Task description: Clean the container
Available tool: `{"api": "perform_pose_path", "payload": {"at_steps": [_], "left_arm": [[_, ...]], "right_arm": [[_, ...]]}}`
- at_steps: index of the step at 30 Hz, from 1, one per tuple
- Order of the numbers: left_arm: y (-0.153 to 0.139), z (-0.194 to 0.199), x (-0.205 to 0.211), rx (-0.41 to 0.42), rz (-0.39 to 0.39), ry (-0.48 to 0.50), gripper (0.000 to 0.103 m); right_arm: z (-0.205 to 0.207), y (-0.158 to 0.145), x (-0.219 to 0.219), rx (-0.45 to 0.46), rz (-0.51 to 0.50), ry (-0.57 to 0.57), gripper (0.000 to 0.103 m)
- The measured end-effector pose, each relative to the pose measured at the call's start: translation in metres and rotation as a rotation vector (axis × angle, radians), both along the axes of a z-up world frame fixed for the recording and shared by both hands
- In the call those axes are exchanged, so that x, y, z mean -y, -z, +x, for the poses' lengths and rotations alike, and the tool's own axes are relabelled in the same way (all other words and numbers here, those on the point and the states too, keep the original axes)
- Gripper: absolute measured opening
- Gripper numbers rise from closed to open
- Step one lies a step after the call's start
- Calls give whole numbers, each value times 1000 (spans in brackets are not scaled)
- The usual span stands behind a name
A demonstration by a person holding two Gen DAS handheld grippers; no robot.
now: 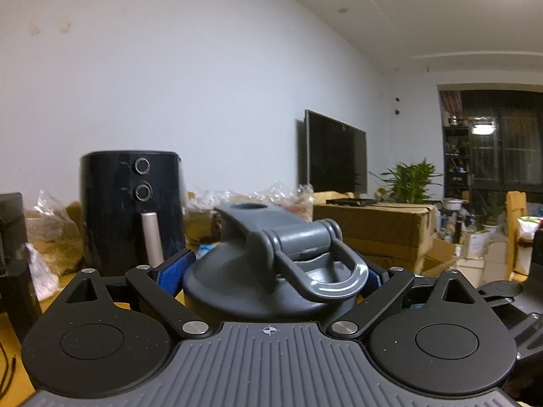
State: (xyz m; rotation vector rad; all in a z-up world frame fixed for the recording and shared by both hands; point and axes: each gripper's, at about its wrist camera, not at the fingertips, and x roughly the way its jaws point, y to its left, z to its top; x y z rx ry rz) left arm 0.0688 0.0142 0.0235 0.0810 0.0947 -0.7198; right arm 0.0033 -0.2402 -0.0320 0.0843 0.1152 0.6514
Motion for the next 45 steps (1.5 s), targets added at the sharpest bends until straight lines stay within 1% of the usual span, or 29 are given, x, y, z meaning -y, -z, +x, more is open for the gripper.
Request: {"api": "perform_pose_path", "payload": {"at_steps": [2,3,4,14,20,25,28,32,38,45], "left_arm": [[-1,0,1,4,5,-8,97],[-1,-1,1,6,8,-12,99],[-1,-2,2,8,12,-21,103],[-2,-12,7,19,18,-92,103],[-3,-18,15,-11,20,-149,103],[-2,-25,27,1,38,-249,103],[1,-27,32,8,36,-307,103],[5,-33,41,50,40,-385,103],[5,-40,59,92,56,-510,103],[5,-38,75,84,39,-626,103]], "right_arm": [[0,0,1,-2,3,1,21],[0,0,1,-3,5,1,21],[0,0,1,-4,7,1,21],[-2,0,3,-6,8,5,21],[-1,1,5,-15,17,0,21],[-2,4,4,-21,16,-1,21],[-2,5,5,-22,20,1,21],[-3,6,7,-26,20,4,21],[-3,9,10,-32,20,15,21],[-4,11,14,-37,20,25,21]]}}
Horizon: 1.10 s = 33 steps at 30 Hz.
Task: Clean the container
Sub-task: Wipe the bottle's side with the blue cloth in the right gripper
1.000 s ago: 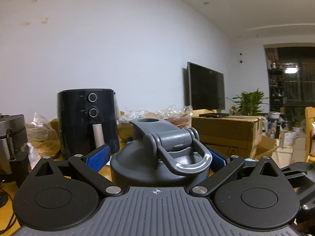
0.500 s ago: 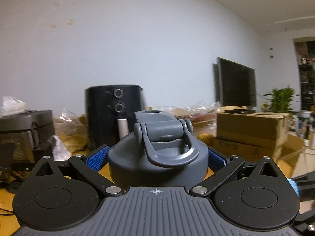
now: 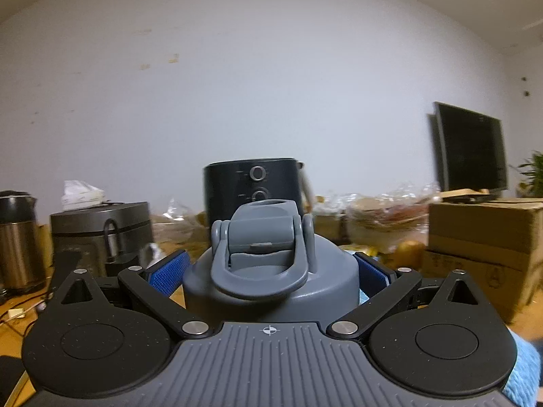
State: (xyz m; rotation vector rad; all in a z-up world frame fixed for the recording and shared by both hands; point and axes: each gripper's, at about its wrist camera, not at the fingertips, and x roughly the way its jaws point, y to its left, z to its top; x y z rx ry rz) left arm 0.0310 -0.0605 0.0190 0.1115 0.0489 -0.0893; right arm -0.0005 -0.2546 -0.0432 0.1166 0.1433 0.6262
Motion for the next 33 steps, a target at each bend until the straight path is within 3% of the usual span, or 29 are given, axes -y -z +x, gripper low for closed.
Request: {"api": "perform_pose_path", "payload": {"at_steps": [15,25,28,33], "left_arm": [[-2,0,21,18,-44,-196,103],[-4,2,21,-4,-67,-218,103],[-4,2,20,-3,-78,-227,95],[-4,0,19,-1,-85,-231,95]], "right_arm": [[0,4,6,-16,2,11,22],[0,4,4,-13,-1,8,22],[0,4,4,-15,0,9,22],[0,5,3,-16,0,9,22]]}}
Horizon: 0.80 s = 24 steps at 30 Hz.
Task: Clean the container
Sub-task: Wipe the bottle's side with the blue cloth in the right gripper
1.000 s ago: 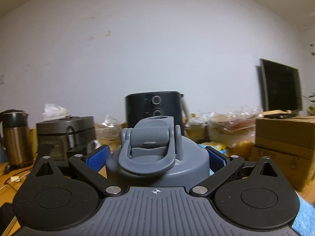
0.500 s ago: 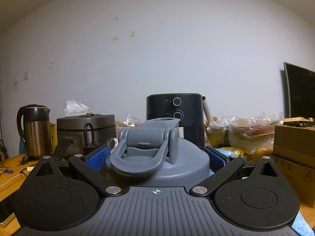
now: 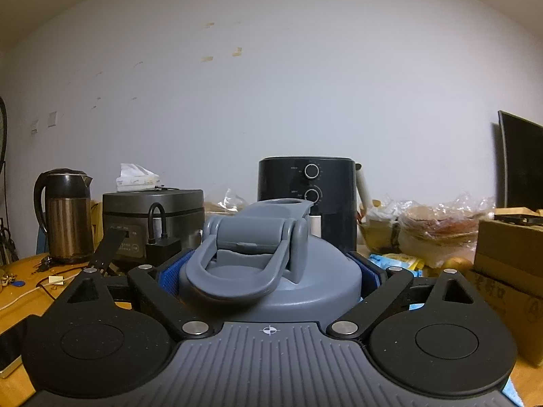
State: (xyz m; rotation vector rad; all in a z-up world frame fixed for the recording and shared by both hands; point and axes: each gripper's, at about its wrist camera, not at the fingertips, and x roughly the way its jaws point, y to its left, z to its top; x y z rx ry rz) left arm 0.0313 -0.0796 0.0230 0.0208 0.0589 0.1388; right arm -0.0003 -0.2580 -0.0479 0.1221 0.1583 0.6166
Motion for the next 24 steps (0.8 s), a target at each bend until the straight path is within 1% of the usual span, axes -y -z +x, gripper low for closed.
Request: {"api": "perform_pose_path", "payload": {"at_steps": [6,12,24], "left_arm": [[1,-1,-4,3,8,36,95],[4,-1,-13,21,17,107,95],[6,3,-22,17,24,220,95]], "right_arm": [[1,0,0,-1,2,-1,22],[0,0,-1,1,4,-4,22],[1,-1,-4,2,5,-11,22]]}}
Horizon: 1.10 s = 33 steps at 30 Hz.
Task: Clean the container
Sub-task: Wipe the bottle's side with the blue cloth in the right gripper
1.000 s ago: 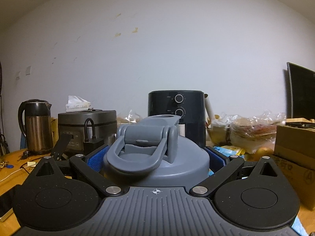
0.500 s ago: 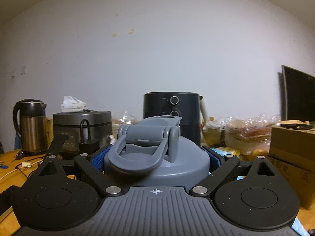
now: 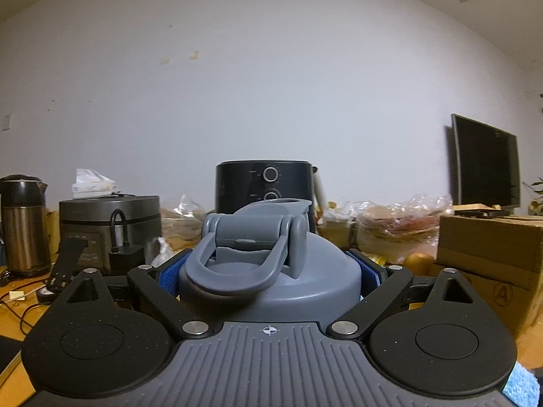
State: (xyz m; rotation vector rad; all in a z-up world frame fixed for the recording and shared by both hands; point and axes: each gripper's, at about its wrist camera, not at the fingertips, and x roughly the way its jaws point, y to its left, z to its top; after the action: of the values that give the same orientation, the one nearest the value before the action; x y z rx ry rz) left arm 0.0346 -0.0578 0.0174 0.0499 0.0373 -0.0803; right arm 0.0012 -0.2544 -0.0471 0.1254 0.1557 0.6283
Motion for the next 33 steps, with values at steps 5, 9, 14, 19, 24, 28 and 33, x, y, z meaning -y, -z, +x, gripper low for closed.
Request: {"api": "perform_pose_path", "payload": {"at_steps": [5,9,14,19,24,28,33], "left_arm": [[1,2,-8,0,-2,62,95],[0,4,-14,-6,-1,116,95],[0,7,-22,-17,1,198,95],[0,11,-28,-23,6,256,95],[1,15,-35,-24,3,310,95],[2,19,-40,-28,3,356,95],[1,25,-46,-42,7,425,95]], "right_arm": [[2,1,-1,-5,7,-3,22],[3,1,-3,-6,8,-8,22],[6,1,-6,-5,8,-13,22],[8,1,-8,-7,10,-20,22],[9,1,-9,-6,19,-23,22],[13,-1,-12,-5,16,-30,22],[19,-7,-20,1,7,-36,22]]}}
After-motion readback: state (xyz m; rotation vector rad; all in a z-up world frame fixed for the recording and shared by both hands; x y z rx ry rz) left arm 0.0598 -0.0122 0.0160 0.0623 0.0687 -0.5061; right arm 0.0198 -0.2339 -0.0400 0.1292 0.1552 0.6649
